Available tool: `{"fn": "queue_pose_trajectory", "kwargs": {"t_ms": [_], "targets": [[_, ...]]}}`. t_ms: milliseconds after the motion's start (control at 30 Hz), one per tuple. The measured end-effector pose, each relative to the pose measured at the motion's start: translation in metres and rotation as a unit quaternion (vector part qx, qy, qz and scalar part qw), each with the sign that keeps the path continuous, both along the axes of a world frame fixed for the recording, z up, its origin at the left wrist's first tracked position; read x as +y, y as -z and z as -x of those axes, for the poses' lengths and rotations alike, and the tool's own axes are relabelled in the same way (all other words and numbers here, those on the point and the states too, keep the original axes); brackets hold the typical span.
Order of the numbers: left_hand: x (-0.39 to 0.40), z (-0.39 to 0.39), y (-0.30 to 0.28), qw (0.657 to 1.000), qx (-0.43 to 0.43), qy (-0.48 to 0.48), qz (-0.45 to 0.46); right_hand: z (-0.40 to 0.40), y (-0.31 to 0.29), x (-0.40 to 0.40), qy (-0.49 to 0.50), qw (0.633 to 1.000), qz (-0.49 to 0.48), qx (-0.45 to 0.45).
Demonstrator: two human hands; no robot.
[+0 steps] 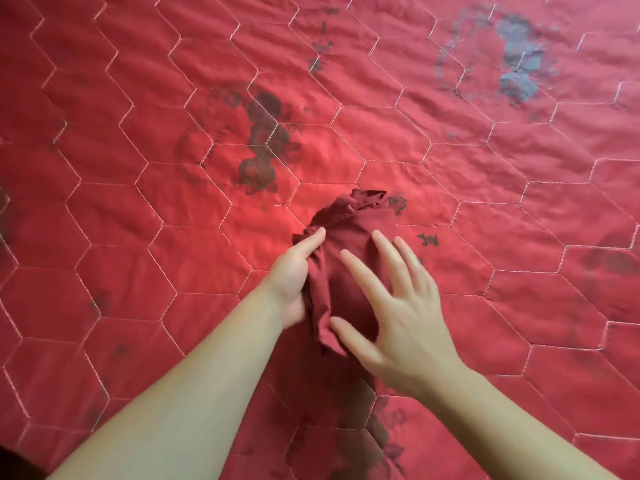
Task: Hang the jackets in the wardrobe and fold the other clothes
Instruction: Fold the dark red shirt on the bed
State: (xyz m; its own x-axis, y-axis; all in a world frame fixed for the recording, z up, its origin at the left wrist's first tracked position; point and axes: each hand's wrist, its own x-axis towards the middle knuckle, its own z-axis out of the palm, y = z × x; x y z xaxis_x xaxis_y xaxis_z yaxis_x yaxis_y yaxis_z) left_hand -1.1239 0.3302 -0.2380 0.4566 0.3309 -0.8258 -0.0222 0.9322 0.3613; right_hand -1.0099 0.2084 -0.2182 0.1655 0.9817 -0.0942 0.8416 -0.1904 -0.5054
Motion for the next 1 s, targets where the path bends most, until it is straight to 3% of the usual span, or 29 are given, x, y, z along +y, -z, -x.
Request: {"fn": "queue_pose_trajectory", "kwargs": {"t_ms": [67, 100, 167, 233, 300, 400, 467, 700, 800, 1000], "targets": [[0.000, -0.002, 0.001, 0.987, 0.135, -0.016, -0.090, 0.009, 0.013, 0.000, -0.011, 0.997, 0.069, -0.028], [-0.001, -0.003, 0.002, 0.956, 0.229, -0.022, -0.181, 0.012, 0.018, 0.002, -0.009, 0.995, 0.085, -0.045], [-0.007, 0.000, -0.002, 0.849, 0.361, -0.044, -0.384, 0.019, 0.024, 0.011, 0.006, 0.992, 0.102, -0.071], [-0.020, 0.004, -0.010, 0.780, 0.360, -0.043, -0.511, 0.024, 0.026, 0.018, 0.019, 0.990, 0.116, -0.080], [-0.042, 0.006, -0.011, 0.743, 0.343, 0.030, -0.574, 0.024, 0.028, 0.020, 0.027, 0.993, 0.112, -0.036], [-0.070, 0.002, -0.010, 0.763, 0.337, 0.189, -0.518, 0.013, 0.023, 0.020, 0.107, 0.986, 0.041, 0.117], [-0.076, -0.003, -0.004, 0.792, 0.325, 0.219, -0.467, 0.001, 0.022, 0.022, 0.180, 0.968, 0.006, 0.174], [-0.064, -0.023, -0.012, 0.888, 0.369, 0.051, -0.270, -0.004, 0.019, 0.045, 0.328, 0.891, 0.163, 0.269], [-0.066, -0.029, -0.015, 0.921, 0.341, -0.024, -0.184, -0.001, 0.017, 0.045, 0.344, 0.865, 0.167, 0.324], [-0.071, -0.027, -0.017, 0.947, 0.291, -0.071, -0.114, -0.017, 0.006, 0.036, 0.309, 0.843, 0.116, 0.424]]}}
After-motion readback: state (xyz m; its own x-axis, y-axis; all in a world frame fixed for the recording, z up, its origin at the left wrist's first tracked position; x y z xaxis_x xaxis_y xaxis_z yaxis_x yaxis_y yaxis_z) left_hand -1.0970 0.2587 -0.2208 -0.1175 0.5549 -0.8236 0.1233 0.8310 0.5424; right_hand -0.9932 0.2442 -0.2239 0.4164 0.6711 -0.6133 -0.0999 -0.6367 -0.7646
